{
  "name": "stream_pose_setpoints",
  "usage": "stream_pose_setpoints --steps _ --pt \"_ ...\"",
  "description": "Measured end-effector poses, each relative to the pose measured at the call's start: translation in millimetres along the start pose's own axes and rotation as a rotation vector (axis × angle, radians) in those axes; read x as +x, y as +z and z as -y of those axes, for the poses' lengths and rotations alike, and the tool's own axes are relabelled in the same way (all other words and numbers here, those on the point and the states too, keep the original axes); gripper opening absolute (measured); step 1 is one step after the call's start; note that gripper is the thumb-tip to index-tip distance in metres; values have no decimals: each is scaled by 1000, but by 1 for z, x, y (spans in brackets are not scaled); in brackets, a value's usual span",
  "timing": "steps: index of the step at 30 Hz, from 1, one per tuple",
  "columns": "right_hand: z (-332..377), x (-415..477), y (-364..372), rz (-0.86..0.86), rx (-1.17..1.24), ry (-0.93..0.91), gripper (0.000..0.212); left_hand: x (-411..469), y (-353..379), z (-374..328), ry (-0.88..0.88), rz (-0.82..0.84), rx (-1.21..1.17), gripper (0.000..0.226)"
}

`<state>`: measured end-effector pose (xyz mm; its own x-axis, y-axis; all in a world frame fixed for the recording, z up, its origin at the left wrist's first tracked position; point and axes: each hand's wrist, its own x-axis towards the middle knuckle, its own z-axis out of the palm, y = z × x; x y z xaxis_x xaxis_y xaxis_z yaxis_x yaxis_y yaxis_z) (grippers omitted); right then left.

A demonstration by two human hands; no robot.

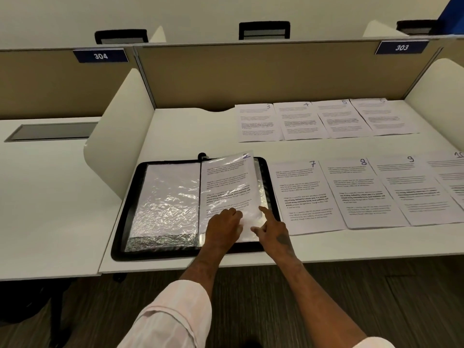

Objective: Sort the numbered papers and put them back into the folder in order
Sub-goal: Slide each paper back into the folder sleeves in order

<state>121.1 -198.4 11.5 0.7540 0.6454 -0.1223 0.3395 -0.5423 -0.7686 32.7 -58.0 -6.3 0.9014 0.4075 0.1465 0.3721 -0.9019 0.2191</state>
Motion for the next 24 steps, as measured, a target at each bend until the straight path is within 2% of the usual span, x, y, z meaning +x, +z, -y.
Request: stream_pose_setpoints --steps 4,8,10,12,14,16,18,20,22,24 --pt "10 -1 -5 -3 -98 -83 66 -3 1 -6 -23 -33 -31 24" --pt "27 2 -1 -62 -310 -258 64 -15 -10 -7 -6 -42 -104 60" --pt "37 5 5 -49 -260 -286 63 -19 -22 -6 -20 -87 -95 66" --pt "62 6 8 -45 -282 -417 60 -21 -36 0 -117 -185 -126 57" --pt "94 4 12 -130 -340 -674 63 -24 -50 12 -272 -320 -235 33" --pt "127 -4 13 -171 -303 -773 63 -30 -67 28 -399 -419 -286 12" --pt "131 0 32 -170 -261 -771 58 -42 -79 49 -493 -497 -308 11" --pt "130 0 51 -98 -271 -741 53 -55 -91 69 -568 -520 -319 26" --pt "133 2 67 -40 -350 -683 52 -70 -98 94 -558 -485 -251 51" --pt "126 7 83 116 -475 -544 59 -86 -99 119 -524 -415 -185 62"
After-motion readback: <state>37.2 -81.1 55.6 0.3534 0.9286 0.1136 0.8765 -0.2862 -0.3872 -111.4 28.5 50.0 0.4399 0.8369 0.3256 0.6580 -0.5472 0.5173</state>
